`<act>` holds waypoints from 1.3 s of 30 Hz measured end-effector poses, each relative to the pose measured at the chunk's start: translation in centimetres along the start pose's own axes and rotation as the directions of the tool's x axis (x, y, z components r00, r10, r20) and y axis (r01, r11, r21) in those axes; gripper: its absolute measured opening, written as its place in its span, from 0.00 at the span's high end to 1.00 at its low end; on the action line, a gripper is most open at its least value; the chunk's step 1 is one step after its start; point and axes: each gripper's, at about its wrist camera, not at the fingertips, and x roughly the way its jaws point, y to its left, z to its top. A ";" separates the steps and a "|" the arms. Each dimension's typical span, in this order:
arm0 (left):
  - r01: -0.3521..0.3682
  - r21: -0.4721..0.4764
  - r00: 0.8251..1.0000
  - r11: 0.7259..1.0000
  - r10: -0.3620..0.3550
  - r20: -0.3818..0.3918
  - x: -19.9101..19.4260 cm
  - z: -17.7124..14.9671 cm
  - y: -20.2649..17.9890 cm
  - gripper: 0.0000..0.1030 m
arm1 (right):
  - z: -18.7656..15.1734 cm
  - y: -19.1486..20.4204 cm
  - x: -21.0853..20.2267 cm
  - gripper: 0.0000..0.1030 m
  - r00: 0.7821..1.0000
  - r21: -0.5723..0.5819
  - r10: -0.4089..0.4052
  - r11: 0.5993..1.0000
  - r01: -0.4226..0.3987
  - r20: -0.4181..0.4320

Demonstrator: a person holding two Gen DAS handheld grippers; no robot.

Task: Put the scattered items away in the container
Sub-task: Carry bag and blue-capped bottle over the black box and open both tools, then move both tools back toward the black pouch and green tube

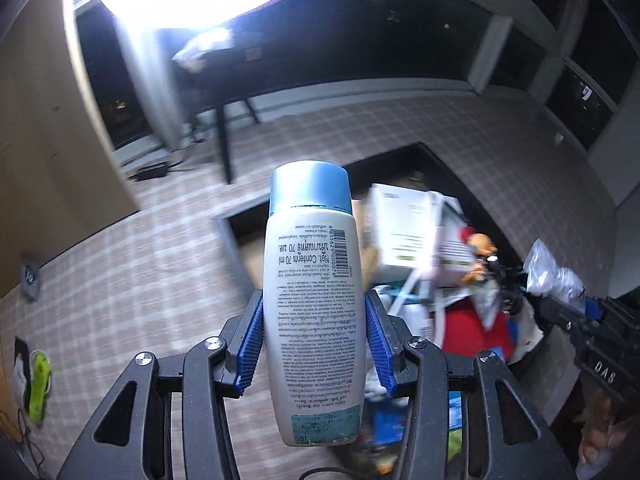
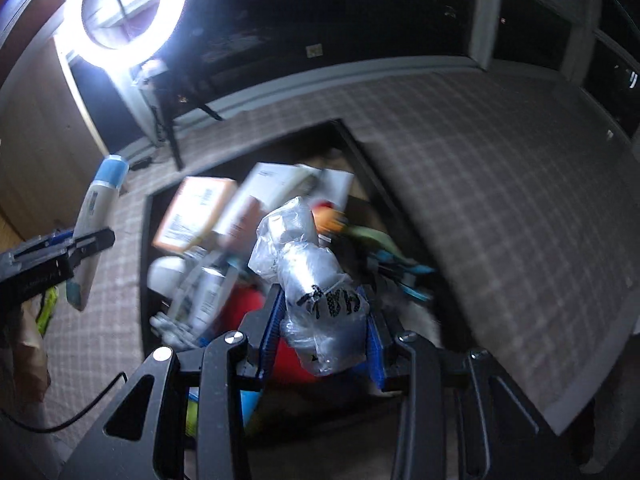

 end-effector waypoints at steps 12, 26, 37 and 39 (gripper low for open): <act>-0.027 0.043 0.999 0.999 0.025 0.048 -0.6 1.8 -5.2 0.36 | -0.7 -3.3 -1.4 0.38 1.000 0.000 -0.006 1.000 0.006 0.008; -0.116 -0.012 0.992 0.993 0.117 0.040 -2.2 -1.9 -0.6 0.37 | -1.3 -2.2 -2.8 0.38 0.998 -0.007 -0.032 0.999 0.033 0.056; -0.170 -0.121 0.980 0.978 0.181 0.085 -7.6 -7.2 5.3 0.37 | -2.4 3.5 -4.7 0.38 0.995 -0.088 0.024 0.996 -0.015 0.097; -0.186 -0.142 0.975 0.972 0.201 0.093 -8.7 -8.1 6.5 0.37 | -2.8 5.2 -4.9 0.38 0.994 -0.107 0.049 0.994 -0.038 0.096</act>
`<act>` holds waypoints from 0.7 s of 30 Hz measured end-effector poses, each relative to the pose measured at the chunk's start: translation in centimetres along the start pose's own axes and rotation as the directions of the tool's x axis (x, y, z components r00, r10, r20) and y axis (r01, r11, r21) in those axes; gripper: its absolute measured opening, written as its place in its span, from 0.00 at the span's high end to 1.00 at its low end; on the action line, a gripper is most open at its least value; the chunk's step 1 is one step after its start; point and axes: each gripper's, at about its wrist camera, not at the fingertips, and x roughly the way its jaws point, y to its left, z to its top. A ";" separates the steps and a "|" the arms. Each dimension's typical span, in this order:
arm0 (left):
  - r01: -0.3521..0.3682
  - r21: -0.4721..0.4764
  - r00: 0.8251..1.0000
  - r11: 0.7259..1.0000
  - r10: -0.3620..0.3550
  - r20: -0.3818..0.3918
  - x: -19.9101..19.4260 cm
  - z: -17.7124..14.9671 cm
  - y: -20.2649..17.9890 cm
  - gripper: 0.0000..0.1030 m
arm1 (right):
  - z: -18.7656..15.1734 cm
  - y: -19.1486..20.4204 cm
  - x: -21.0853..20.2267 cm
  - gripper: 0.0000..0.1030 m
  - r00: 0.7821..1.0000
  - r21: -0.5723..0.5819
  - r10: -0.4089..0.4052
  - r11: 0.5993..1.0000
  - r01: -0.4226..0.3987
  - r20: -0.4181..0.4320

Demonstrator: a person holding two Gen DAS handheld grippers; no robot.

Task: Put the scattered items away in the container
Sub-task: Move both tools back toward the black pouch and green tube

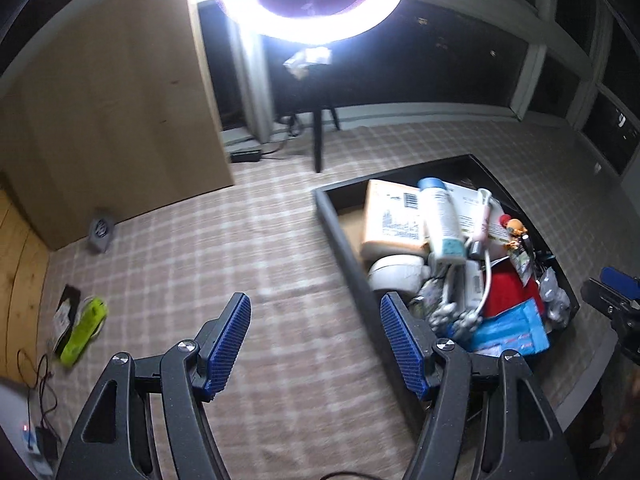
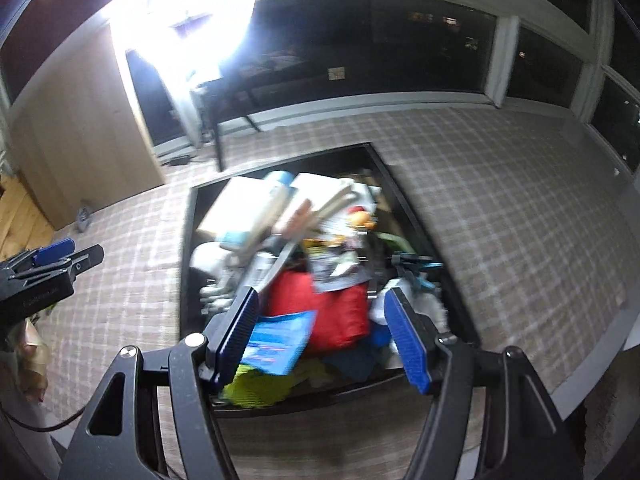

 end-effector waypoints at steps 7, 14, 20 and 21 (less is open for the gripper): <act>-0.048 -0.067 0.998 0.997 0.051 0.046 -3.3 -2.1 5.0 0.35 | 0.0 5.8 -0.4 0.38 0.999 -0.072 0.053 0.996 -0.052 0.009; -0.075 -0.124 0.994 0.990 0.084 0.074 -5.6 -3.6 9.4 0.34 | -0.3 11.8 -0.4 0.37 0.994 -0.156 0.113 0.981 -0.112 -0.004; -0.104 -0.154 0.987 0.982 0.121 0.103 -7.4 -4.8 12.6 0.32 | -0.6 16.7 -0.5 0.37 0.990 -0.214 0.140 0.967 -0.138 -0.004; -0.111 -0.159 0.986 0.981 0.128 0.106 -7.6 -5.0 13.1 0.31 | -0.7 17.5 -0.5 0.37 0.990 -0.224 0.141 0.965 -0.138 -0.003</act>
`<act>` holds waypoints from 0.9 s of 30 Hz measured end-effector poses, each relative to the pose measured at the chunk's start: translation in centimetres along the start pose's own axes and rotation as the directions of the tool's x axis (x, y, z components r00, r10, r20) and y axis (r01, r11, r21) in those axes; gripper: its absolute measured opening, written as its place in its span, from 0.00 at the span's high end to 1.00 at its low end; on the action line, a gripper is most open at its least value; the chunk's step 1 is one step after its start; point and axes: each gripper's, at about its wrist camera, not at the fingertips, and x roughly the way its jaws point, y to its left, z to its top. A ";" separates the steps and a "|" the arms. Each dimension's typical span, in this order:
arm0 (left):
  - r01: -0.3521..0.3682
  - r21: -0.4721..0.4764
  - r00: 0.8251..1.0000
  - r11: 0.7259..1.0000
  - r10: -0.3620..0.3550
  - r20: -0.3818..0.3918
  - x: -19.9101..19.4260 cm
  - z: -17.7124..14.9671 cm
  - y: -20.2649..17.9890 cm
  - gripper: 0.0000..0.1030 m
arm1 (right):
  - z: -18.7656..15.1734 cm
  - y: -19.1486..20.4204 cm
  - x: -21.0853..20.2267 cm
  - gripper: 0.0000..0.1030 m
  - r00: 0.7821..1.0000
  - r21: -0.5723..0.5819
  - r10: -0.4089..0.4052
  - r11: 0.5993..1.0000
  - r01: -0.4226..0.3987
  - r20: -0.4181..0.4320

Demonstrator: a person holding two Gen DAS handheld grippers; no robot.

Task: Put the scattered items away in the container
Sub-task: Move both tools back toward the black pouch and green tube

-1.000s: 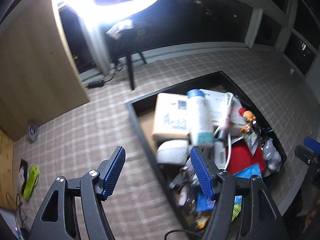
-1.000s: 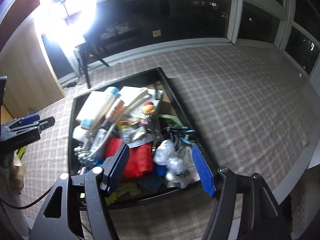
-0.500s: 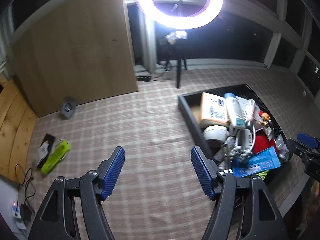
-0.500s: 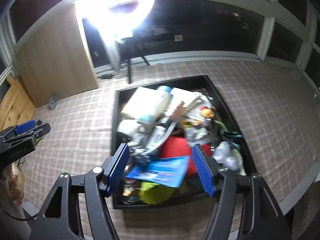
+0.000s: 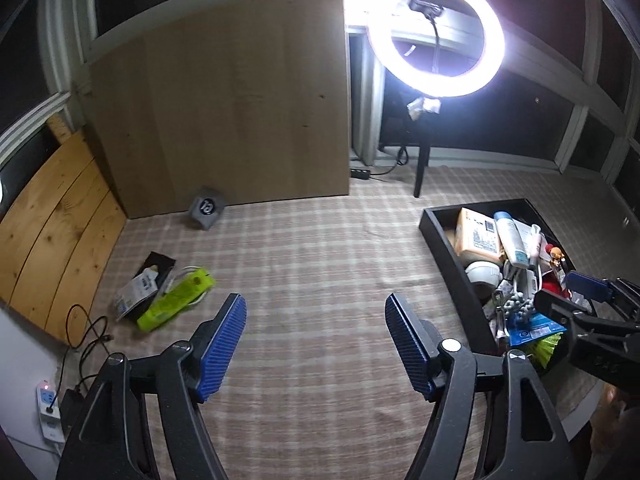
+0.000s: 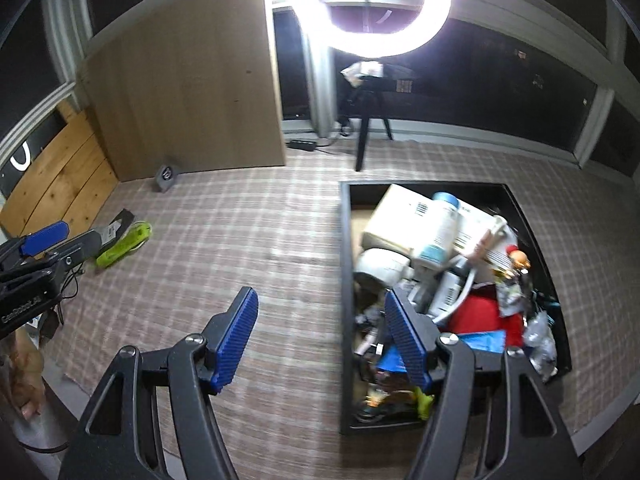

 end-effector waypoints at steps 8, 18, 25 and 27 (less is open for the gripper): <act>-0.014 -0.042 1.000 0.999 0.014 -0.003 -0.2 -0.9 4.6 0.28 | 0.4 5.4 0.9 0.34 1.000 -0.063 0.014 0.998 -0.014 0.001; -0.105 -0.096 0.994 0.990 0.100 -0.054 1.6 -0.3 14.4 0.28 | 1.6 10.4 3.7 0.34 0.996 -0.055 0.085 0.995 -0.085 -0.001; -0.241 -0.166 0.970 0.956 0.234 -0.061 2.3 2.6 26.5 0.30 | 3.8 13.4 6.0 0.34 0.991 -0.068 0.132 0.989 -0.132 -0.002; -0.231 -0.130 0.973 0.964 0.225 -0.059 3.1 3.2 28.6 0.31 | 4.5 14.1 7.1 0.34 0.987 -0.066 0.161 0.984 -0.163 -0.027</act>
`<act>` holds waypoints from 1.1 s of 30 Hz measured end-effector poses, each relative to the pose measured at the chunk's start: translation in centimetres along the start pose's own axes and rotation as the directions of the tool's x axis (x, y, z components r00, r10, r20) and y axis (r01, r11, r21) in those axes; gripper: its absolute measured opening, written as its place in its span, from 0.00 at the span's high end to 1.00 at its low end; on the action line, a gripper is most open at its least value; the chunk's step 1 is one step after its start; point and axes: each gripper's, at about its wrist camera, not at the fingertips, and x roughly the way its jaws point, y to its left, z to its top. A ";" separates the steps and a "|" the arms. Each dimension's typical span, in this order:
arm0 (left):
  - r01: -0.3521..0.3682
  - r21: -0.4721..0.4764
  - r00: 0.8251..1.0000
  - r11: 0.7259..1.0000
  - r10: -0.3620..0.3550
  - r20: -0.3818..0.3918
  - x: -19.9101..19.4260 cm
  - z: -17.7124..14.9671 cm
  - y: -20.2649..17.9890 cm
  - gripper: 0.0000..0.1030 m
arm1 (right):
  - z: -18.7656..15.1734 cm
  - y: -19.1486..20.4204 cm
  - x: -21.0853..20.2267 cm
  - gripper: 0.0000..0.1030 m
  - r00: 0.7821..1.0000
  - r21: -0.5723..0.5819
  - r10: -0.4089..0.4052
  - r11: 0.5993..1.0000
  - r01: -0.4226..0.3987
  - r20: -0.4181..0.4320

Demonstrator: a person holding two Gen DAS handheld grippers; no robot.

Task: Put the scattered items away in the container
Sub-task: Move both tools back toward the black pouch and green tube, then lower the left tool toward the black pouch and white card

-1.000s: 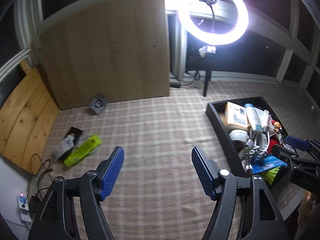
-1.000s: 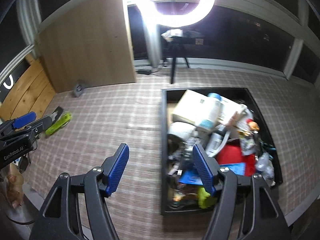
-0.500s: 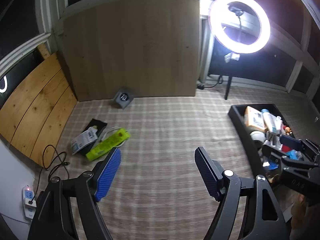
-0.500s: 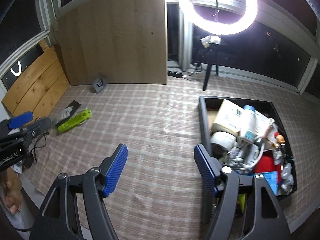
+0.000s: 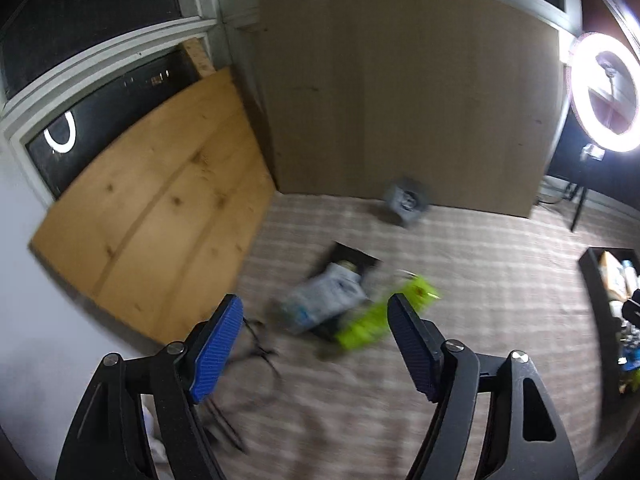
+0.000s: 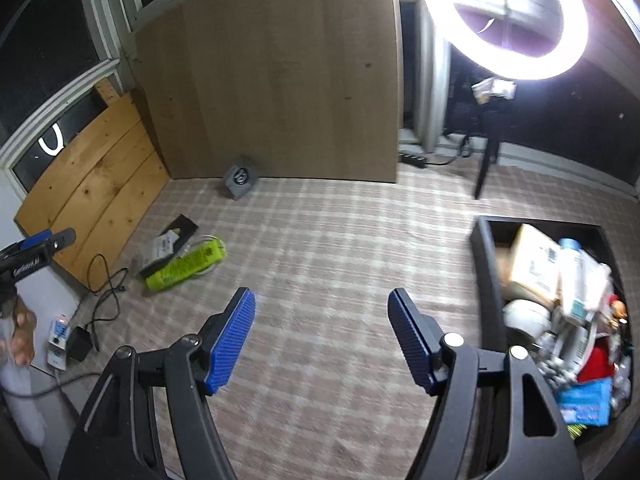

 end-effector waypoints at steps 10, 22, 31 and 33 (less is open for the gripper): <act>0.060 0.298 0.986 0.953 -0.010 -0.166 8.3 0.6 0.3 0.29 | 6.9 5.1 7.9 0.34 0.990 -0.116 0.084 0.988 -0.097 -0.110; 0.091 0.354 0.951 0.931 0.025 -0.309 16.5 0.0 -0.4 0.29 | 9.8 10.5 20.3 0.34 0.953 -0.182 0.118 0.968 -0.173 -0.278; 0.124 0.432 0.932 0.893 0.045 -0.361 20.0 -0.8 -1.9 0.27 | 10.1 11.3 24.3 0.34 0.912 -0.130 0.185 0.960 -0.247 -0.367; 0.133 0.438 0.928 0.889 0.043 -0.369 20.6 -0.7 -2.1 0.26 | 9.7 11.7 24.7 0.34 0.900 -0.127 0.211 0.952 -0.277 -0.383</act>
